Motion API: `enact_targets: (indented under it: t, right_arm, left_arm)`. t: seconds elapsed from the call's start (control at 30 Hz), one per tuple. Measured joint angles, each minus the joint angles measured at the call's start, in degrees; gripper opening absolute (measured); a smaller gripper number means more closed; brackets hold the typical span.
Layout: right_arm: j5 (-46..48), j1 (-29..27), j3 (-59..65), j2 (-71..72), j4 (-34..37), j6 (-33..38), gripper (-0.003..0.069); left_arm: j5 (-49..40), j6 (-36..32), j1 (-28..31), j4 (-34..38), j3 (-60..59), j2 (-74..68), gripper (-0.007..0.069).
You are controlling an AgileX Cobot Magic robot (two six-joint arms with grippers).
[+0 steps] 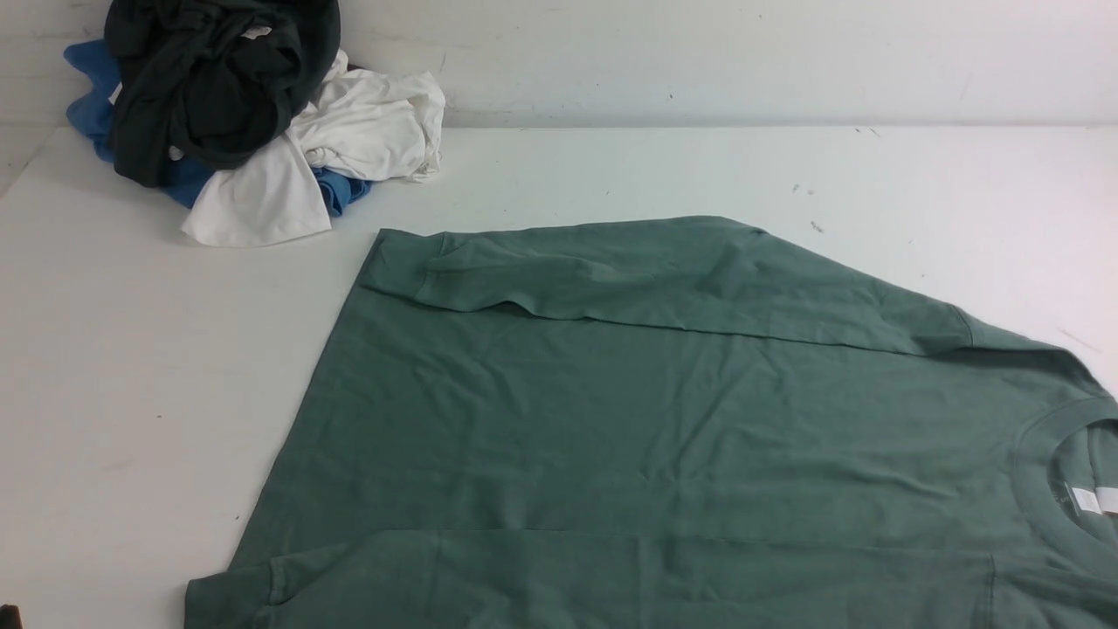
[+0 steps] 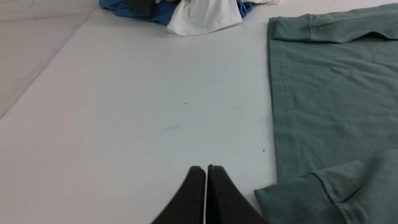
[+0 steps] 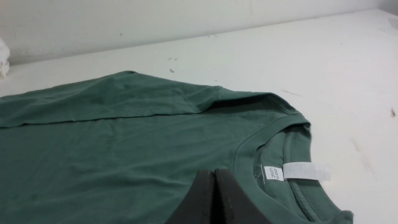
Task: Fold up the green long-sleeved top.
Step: Use the left arm to clamp the cuff closest to it
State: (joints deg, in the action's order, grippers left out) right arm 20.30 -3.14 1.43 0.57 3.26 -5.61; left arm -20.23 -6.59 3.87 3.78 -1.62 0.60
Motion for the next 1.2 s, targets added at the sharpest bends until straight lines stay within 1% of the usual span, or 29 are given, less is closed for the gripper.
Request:
enact_targets:
  t: [0.2, 0.27, 0.33, 0.4, 0.43, 0.53, 0.57, 0.63, 0.7, 0.73, 0.8, 0.87, 0.97, 1.03, 1.1, 1.13, 1.2]
  right_arm:
    - [0.05, 0.0, 0.0, 0.0, 0.26, 0.0, -0.0014]
    - [0.11, 0.0, 0.0, 0.0, 0.55, 0.0, -0.0014]
    - [0.16, 0.0, 0.0, 0.0, 1.35, 0.0, -0.0014]
    - [0.16, 0.0, 0.0, 0.0, 3.07, 0.0, -0.0014]
    - [0.16, 0.0, 0.0, 0.0, 4.5, -0.02, -0.0014]
    - [0.16, 0.0, 0.0, 0.0, 10.94, -0.78, -0.0014]
    - [0.19, 0.0, 0.0, 0.0, 14.97, -1.17, -0.0014]
    - [0.28, 0.0, 0.05, 0.0, 22.41, -1.73, -0.0014]
    - [0.34, 0.0, 0.11, 0.0, 30.55, -2.77, -0.0014]
    - [-0.01, 0.0, 0.11, 0.0, 34.71, -2.83, -0.0014]
    - [-0.36, 0.0, 0.05, 0.0, 40.62, -2.69, -0.0014]
    - [-0.57, 0.0, 0.05, 0.0, 43.82, -1.97, -0.0014]
    - [-0.83, 0.0, 0.05, 0.0, 44.31, 0.09, -0.0014]
    - [-1.35, 0.0, 0.05, 0.0, 44.31, 0.93, -0.0014]
    - [-1.55, 0.0, 0.05, 0.0, 44.09, 1.97, -0.0014]
    - [-1.67, 0.0, 0.05, 0.0, 43.95, 2.95, -0.0014]
    - [-1.73, 0.0, 0.05, 0.0, 43.96, 5.61, -0.0014]
  left_arm:
    - [0.0, 0.0, 0.0, 0.18, 0.0, 0.0, -0.0007]
    - [0.0, 0.08, 0.0, 1.66, 0.0, 0.0, -0.0007]
    - [0.0, 1.09, 0.0, 5.19, 0.0, 0.0, -0.0007]
    - [0.53, 3.69, 0.0, 10.87, 0.0, 0.0, -0.0007]
    - [1.12, 5.76, 0.0, 15.36, 0.0, 0.0, -0.0007]
    - [2.13, 12.18, 0.0, 31.75, 0.0, 0.0, -0.0007]
    - [2.37, 14.24, 0.0, 37.07, 0.0, 0.0, -0.0007]
    - [2.57, 15.72, 0.0, 44.94, 0.0, 0.0, -0.0007]
    - [2.75, 16.18, 0.0, 49.71, 0.0, 0.0, -0.0007]
    - [2.87, 16.18, 0.0, 51.02, 0.0, 0.0, -0.0007]
    - [3.21, 15.86, 0.0, 52.31, 0.0, 0.0, -0.0007]
    - [3.5, 14.52, 0.0, 52.84, 0.0, 0.0, -0.0007]
    - [3.5, 10.0, 0.0, 53.01, 0.0, 0.0, -0.0007]
    - [2.97, 5.17, 0.0, 53.01, 0.2, 0.0, -0.0007]
    - [0.71, -2.12, 0.0, 53.01, 1.93, 0.0, -0.0007]
    - [-1.05, -7.05, 0.0, 52.91, 4.04, 0.0, -0.0007]
    - [-4.85, -13.6, 0.0, 52.11, 8.63, 0.0, -0.0007]
